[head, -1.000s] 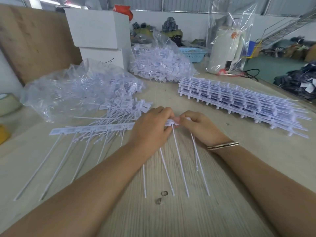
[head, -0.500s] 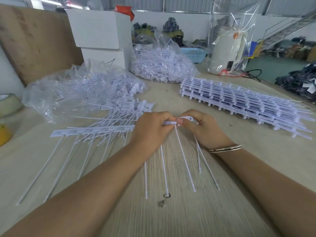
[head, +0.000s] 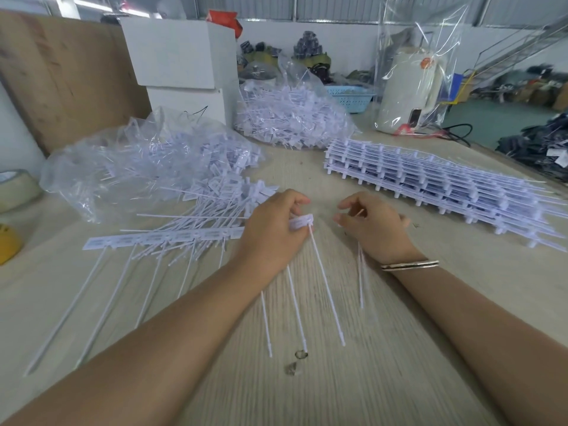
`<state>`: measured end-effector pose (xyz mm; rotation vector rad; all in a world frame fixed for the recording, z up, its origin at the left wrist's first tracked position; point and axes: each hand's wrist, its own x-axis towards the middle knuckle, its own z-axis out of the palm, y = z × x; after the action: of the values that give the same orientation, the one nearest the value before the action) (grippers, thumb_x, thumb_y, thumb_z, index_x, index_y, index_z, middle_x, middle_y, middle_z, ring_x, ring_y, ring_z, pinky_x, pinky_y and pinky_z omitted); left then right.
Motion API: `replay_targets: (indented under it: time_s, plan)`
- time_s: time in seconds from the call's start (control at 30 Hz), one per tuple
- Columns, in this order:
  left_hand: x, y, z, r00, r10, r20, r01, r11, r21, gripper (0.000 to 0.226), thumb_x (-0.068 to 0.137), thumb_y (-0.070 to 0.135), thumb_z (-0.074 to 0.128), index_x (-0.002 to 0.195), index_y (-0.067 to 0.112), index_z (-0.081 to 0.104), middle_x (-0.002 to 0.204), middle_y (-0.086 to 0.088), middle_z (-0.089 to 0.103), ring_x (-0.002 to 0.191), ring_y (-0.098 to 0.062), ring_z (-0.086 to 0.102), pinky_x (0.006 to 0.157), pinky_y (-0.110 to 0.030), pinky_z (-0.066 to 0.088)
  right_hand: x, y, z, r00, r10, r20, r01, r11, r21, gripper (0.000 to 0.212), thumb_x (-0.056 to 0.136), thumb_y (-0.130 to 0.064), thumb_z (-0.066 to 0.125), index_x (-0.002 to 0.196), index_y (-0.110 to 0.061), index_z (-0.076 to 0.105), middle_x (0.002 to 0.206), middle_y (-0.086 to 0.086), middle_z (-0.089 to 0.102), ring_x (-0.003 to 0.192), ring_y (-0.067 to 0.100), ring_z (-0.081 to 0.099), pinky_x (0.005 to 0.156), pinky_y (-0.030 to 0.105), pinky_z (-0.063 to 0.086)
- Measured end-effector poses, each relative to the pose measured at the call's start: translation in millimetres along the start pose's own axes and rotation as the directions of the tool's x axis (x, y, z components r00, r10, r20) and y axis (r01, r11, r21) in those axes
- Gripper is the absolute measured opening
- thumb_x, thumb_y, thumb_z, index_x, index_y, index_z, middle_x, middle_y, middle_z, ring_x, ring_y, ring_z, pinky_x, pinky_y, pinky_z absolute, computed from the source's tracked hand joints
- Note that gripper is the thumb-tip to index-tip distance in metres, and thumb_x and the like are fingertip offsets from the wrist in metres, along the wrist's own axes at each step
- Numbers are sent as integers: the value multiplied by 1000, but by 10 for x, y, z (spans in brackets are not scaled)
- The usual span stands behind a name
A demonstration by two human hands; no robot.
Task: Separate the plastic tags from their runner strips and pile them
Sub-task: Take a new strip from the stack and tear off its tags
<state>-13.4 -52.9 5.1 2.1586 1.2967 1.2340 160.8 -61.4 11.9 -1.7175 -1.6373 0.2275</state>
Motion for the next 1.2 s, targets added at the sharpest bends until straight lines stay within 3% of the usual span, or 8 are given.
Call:
replay_targets:
  time_s: [0.07, 0.2, 0.37, 0.5, 0.67, 0.8, 0.97, 1.2]
  plan:
    - [3, 8, -1, 999, 45, -6, -44, 998, 49, 42, 79, 12, 73, 117, 16, 58, 103, 6, 48, 76, 0, 46, 68, -6, 36, 3, 8, 3, 1000, -12, -23, 11, 999, -31, 16, 83, -31, 66, 89, -37, 52, 90, -10, 53, 95, 13, 52, 93, 41, 31]
    - [-15, 68, -17, 994, 113, 7, -113, 989, 94, 51, 78, 7, 72, 125, 15, 53, 111, 5, 40, 80, -10, 50, 71, -13, 36, -56, -71, 9, 970, -162, -180, 157, 987, -39, 8, 89, -37, 56, 92, -35, 63, 95, -15, 52, 100, 8, 48, 79, 30, 18]
    - [-49, 161, -6, 981, 190, 48, -194, 974, 114, 52, 78, 9, 70, 127, 11, 52, 119, -5, 45, 92, -16, 55, 76, -22, 42, -174, -186, 87, 958, -283, 45, 284, 959, 1, 29, 86, -48, 53, 76, -27, 69, 87, -21, 52, 100, 9, 45, 82, 33, 21]
    - [-54, 166, -88, 977, 190, 94, -205, 960, 191, 43, 81, 21, 65, 123, 17, 54, 111, 1, 60, 99, -17, 57, 85, -34, 45, -98, -131, 33, 980, -175, 98, 139, 943, 302, 19, 87, -25, 59, 70, -31, 62, 83, -15, 55, 94, 13, 53, 97, 47, 34]
    - [-21, 48, -233, 978, 31, 205, -102, 934, 342, 25, 81, 23, 59, 106, 28, 57, 94, 9, 65, 83, -17, 57, 73, -31, 41, -47, -66, 18, 992, -99, 78, 57, 905, 421, 25, 89, -14, 56, 66, -23, 59, 74, -3, 56, 71, 6, 50, 75, 28, 38]
    - [-47, 44, -134, 982, 73, 176, -135, 919, 370, 20, 83, 36, 61, 98, 25, 53, 91, 8, 62, 77, -17, 56, 61, -31, 39, -68, -76, 3, 984, -129, 119, 60, 885, 461, 20, 88, -17, 59, 67, -18, 61, 72, -7, 56, 68, 0, 50, 75, 26, 36]
    - [-28, 17, -115, 987, 138, 85, -158, 940, 303, 16, 84, 39, 62, 92, 25, 59, 80, 5, 64, 72, -17, 58, 58, -34, 45, -87, -107, 20, 969, -196, 151, 131, 924, 361, 10, 84, -26, 66, 76, -20, 66, 79, -1, 62, 75, 9, 55, 81, 33, 39]
    - [-3, -56, -153, 980, 129, 150, -165, 950, 264, 19, 86, 40, 63, 103, 32, 67, 79, 8, 67, 68, -10, 54, 58, -27, 37, -115, -114, 9, 948, -308, 83, 283, 932, 227, 14, 86, -27, 64, 77, -38, 60, 82, -4, 63, 84, 16, 58, 91, 53, 37]
